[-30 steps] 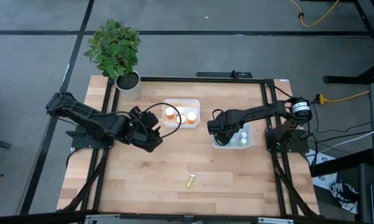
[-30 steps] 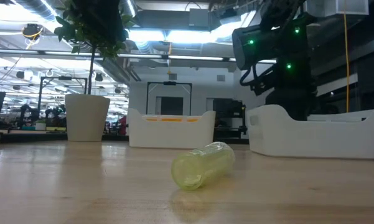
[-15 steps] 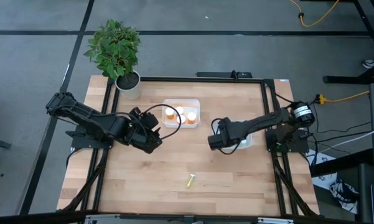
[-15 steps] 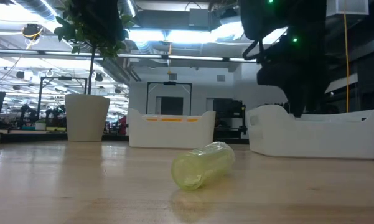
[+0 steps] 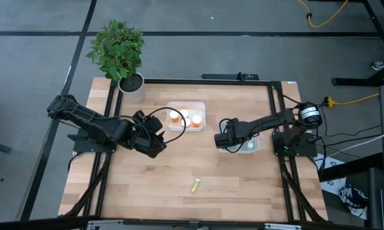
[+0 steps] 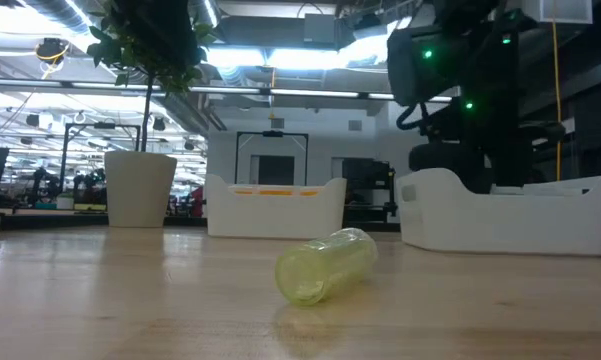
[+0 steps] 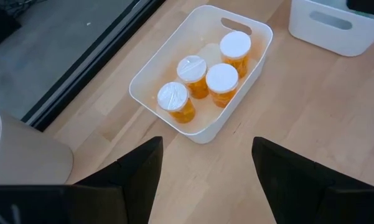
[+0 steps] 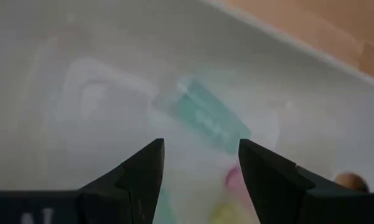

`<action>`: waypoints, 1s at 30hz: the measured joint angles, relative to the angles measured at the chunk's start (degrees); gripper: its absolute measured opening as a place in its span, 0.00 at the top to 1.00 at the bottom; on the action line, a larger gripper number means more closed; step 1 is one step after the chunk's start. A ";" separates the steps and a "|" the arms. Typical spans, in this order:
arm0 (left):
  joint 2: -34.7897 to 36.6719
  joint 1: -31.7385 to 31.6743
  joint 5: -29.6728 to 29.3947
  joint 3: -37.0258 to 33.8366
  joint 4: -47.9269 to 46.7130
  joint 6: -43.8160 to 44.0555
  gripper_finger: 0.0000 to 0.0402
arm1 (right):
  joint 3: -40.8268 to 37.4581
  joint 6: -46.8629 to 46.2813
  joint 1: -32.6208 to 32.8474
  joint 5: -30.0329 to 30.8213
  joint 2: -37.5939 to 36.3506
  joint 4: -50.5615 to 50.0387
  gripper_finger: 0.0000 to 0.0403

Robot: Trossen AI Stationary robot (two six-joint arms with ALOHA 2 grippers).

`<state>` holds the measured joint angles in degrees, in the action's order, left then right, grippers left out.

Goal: Pick and place medicine bottles into bin by pill shape (circle, oval)
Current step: Put the small blue pill bottle into the bottom white bin

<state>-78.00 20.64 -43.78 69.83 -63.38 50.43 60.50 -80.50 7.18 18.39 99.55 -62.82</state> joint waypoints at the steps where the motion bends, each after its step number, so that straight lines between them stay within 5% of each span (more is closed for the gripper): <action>1: 0.00 0.00 -0.01 -0.01 -0.02 0.00 0.40 | -0.06 0.24 -0.40 0.20 0.00 0.15 0.48; 30: 0.00 0.00 -0.01 -0.01 0.01 0.00 0.40 | -3.65 8.15 -4.55 -3.79 -0.07 6.60 0.48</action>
<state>-78.00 20.64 -43.79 69.82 -63.37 50.43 56.85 -72.35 2.63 14.60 99.48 -56.22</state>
